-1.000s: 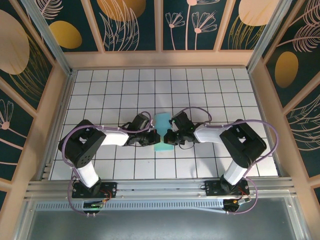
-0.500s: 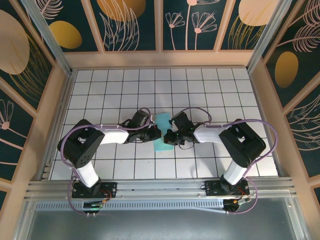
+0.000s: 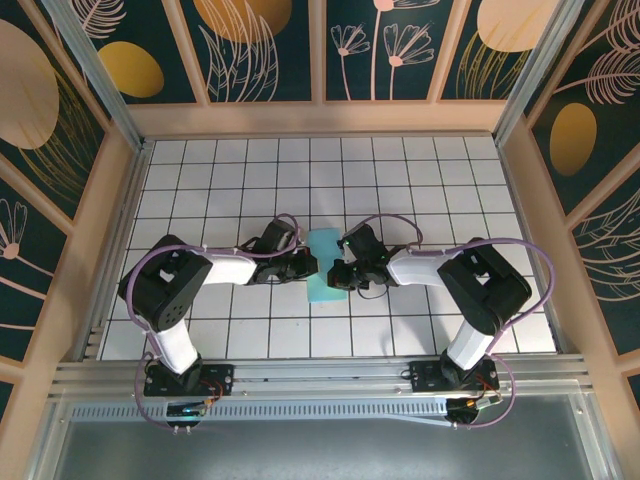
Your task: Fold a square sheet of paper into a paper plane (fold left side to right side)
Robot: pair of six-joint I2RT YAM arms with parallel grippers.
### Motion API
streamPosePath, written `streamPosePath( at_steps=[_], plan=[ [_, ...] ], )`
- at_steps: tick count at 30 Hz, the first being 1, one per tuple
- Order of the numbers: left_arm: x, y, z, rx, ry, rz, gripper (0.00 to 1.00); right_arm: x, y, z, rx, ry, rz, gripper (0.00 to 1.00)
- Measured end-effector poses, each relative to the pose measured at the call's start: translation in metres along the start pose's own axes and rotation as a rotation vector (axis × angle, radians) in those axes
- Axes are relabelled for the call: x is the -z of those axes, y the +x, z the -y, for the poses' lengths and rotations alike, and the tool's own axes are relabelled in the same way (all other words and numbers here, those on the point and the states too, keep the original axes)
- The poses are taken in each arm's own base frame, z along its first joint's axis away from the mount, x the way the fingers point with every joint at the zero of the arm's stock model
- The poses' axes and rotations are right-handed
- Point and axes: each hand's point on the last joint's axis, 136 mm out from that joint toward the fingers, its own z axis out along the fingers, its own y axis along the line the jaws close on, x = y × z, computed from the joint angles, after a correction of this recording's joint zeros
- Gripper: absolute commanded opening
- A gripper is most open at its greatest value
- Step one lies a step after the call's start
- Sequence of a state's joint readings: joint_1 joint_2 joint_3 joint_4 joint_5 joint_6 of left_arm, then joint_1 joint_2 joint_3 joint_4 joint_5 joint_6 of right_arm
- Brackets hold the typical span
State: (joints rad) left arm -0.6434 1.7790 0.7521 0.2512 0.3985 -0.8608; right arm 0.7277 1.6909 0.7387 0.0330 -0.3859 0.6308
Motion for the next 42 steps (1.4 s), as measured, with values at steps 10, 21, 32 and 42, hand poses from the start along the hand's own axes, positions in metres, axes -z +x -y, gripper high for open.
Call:
streamPosePath(
  at_steps=[10, 21, 32, 42],
  plan=[
    [-0.002, -0.005, -0.005, 0.004, -0.008, 0.015, 0.0, -0.001, -0.001, -0.001, 0.012, 0.0, 0.0, 0.0],
    [0.001, -0.014, -0.011, 0.01, -0.007, 0.033, 0.0, -0.001, -0.003, 0.0, 0.023, 0.001, 0.006, 0.0],
    [0.004, -0.038, -0.02, -0.008, -0.008, 0.029, 0.0, -0.001, -0.007, 0.001, 0.024, 0.001, 0.025, 0.0],
    [0.012, -0.059, -0.032, -0.026, -0.054, 0.093, 0.0, -0.001, -0.007, 0.001, 0.025, -0.001, 0.027, 0.0]
  ],
)
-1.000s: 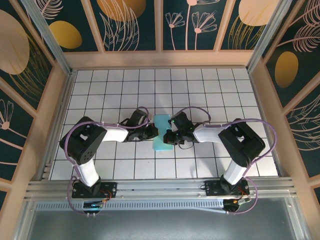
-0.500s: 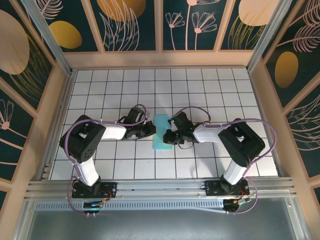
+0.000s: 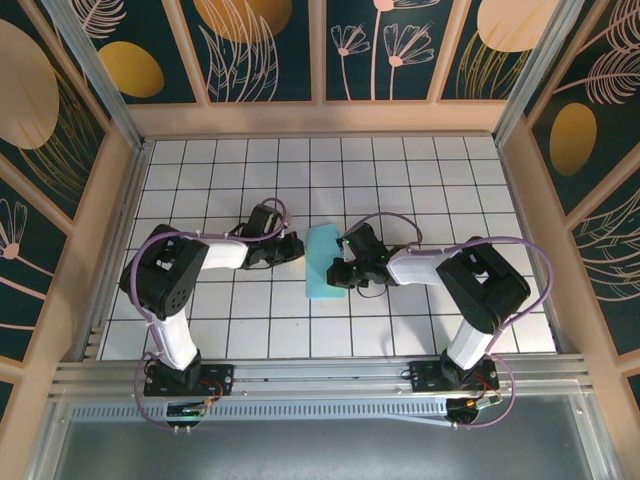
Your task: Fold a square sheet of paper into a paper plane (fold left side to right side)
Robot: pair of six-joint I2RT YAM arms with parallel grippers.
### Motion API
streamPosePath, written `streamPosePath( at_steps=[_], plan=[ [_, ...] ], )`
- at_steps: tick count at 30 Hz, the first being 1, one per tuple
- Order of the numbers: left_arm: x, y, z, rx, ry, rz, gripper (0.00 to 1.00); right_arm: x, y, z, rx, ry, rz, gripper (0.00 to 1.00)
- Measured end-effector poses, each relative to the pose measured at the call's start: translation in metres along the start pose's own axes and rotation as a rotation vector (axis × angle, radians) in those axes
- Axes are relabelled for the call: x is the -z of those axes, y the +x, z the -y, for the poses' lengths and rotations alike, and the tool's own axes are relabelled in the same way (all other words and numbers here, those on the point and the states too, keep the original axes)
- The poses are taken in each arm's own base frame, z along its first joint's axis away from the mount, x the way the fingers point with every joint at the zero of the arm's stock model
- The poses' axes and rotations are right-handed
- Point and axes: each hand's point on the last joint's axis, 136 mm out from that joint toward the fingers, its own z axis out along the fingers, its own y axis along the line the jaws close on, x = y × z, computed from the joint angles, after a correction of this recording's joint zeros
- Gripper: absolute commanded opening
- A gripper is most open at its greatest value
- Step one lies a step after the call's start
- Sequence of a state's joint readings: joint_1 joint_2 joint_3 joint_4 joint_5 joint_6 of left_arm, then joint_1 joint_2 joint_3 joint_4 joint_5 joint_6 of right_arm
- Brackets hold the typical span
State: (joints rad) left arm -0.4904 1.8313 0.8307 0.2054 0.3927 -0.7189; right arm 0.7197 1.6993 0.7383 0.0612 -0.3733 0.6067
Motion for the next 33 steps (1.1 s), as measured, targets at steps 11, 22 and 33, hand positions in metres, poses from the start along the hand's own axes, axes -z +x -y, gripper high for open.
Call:
streamPosePath(
  at_steps=[11, 22, 33],
  plan=[
    [0.041, -0.012, 0.025, -0.051, 0.056, 0.086, 0.0, 0.001, -0.002, 0.002, 0.031, 0.001, -0.002, 0.0],
    [0.025, 0.014, 0.057, -0.1, 0.193, -0.018, 0.0, 0.002, -0.002, 0.003, 0.038, 0.003, -0.005, 0.0],
    [-0.004, 0.015, 0.047, -0.069, 0.17, -0.047, 0.0, 0.002, -0.002, 0.003, 0.037, 0.003, -0.005, 0.0]
  ],
)
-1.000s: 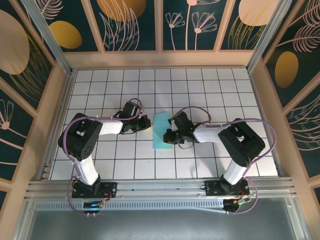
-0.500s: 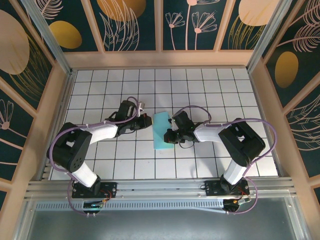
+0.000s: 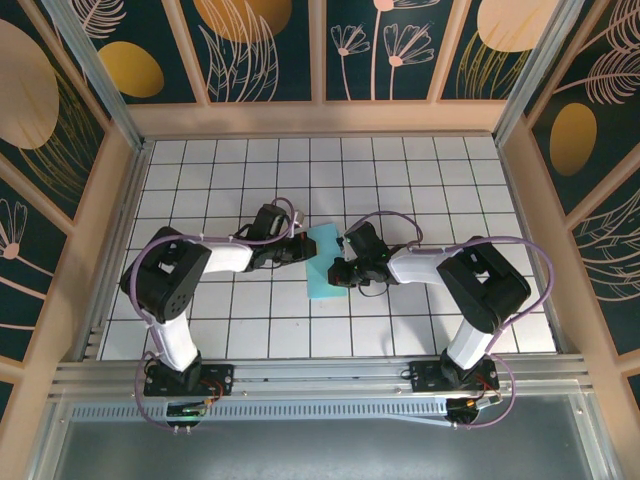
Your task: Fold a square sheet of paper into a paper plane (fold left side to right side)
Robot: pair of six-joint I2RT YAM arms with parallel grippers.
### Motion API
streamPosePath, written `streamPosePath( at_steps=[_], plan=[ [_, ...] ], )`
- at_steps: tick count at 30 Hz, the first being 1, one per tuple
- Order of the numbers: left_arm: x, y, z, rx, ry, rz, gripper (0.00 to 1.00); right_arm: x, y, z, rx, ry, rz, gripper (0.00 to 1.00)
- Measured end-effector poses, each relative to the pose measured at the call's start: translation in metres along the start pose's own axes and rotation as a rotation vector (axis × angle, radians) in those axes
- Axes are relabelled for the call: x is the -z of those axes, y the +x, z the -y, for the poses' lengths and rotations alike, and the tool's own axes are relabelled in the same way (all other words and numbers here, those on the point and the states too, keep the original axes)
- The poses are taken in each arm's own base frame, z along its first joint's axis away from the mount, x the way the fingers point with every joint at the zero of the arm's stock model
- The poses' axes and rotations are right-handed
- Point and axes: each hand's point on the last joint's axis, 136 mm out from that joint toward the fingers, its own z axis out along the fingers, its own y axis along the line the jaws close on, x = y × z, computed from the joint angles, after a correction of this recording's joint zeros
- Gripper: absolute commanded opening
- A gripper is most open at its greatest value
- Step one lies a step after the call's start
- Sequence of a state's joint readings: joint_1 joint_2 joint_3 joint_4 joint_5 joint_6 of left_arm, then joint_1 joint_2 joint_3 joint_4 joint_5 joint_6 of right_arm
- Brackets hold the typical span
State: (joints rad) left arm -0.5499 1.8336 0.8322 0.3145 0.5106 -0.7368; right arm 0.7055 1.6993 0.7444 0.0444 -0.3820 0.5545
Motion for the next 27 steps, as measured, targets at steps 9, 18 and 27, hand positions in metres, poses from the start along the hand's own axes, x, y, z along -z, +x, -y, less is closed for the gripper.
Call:
streamPosePath(
  at_steps=[9, 18, 27],
  plan=[
    [-0.012, -0.003, -0.018, 0.019, -0.048, 0.017, 0.0, 0.0, 0.0, 0.001, 0.0, 0.003, -0.002, 0.0],
    [-0.013, -0.01, -0.022, 0.038, -0.061, 0.04, 0.0, 0.001, -0.001, 0.003, -0.003, 0.005, -0.001, 0.0],
    [-0.017, -0.042, -0.032, 0.064, -0.068, 0.083, 0.0, 0.002, -0.002, 0.007, -0.014, -0.006, 0.003, 0.0]
  ],
)
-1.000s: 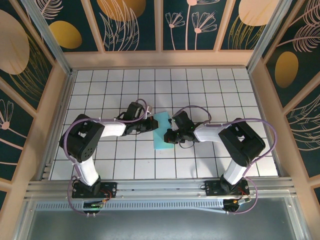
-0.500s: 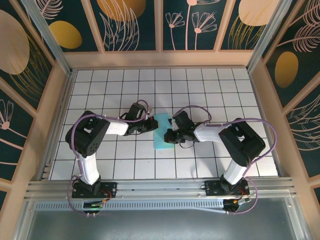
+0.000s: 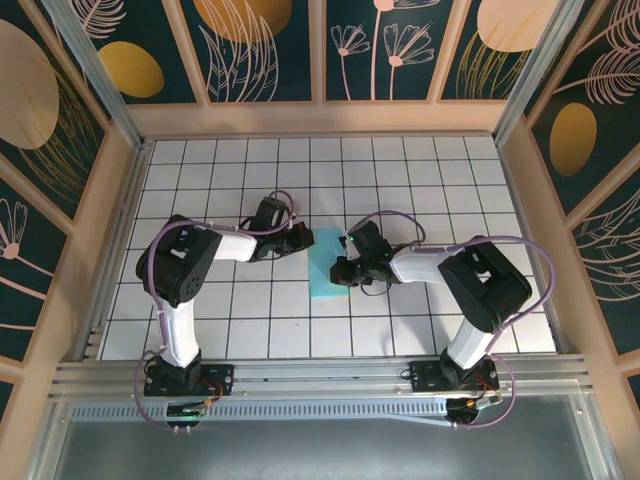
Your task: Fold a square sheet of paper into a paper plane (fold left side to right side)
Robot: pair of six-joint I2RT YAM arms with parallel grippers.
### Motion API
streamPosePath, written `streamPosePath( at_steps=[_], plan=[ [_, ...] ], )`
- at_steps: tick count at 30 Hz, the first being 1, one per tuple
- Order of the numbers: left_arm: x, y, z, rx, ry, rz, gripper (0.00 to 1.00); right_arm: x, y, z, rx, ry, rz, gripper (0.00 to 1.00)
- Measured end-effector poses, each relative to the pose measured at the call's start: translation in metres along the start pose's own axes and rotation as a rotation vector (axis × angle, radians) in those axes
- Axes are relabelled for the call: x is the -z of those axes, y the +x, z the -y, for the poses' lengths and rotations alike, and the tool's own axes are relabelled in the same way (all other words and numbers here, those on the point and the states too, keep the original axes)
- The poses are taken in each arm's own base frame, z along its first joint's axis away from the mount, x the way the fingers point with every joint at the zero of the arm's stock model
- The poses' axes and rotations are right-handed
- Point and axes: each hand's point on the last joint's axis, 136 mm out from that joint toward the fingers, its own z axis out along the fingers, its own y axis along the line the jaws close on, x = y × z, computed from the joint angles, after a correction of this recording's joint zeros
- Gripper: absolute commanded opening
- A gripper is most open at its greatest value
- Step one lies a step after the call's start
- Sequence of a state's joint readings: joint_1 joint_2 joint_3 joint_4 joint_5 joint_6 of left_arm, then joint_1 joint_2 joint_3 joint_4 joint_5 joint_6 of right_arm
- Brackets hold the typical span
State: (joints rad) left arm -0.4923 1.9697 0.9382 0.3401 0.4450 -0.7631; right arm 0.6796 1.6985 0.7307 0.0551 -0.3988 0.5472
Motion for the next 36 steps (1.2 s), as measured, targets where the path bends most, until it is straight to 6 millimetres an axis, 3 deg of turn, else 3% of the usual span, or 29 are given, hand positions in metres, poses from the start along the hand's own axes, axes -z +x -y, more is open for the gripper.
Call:
streamPosePath(
  at_steps=[17, 24, 28, 33, 36],
  plan=[
    [-0.014, -0.041, -0.004, -0.013, -0.013, 0.023, 0.0, 0.002, -0.001, 0.002, -0.004, -0.014, 0.012, 0.0],
    [-0.011, -0.049, -0.008, -0.039, -0.047, 0.058, 0.0, 0.003, -0.001, 0.002, -0.005, -0.016, 0.013, 0.0],
    [0.013, -0.049, -0.013, -0.05, -0.099, 0.083, 0.0, 0.003, -0.001, 0.002, -0.01, -0.017, 0.014, 0.0],
    [0.058, -0.043, 0.011, -0.083, -0.066, 0.13, 0.0, 0.003, -0.001, 0.002, -0.015, -0.018, 0.014, 0.0],
    [0.072, -0.022, 0.025, -0.1, -0.031, 0.118, 0.0, 0.003, -0.001, 0.002, -0.018, -0.02, 0.013, 0.0]
  ],
)
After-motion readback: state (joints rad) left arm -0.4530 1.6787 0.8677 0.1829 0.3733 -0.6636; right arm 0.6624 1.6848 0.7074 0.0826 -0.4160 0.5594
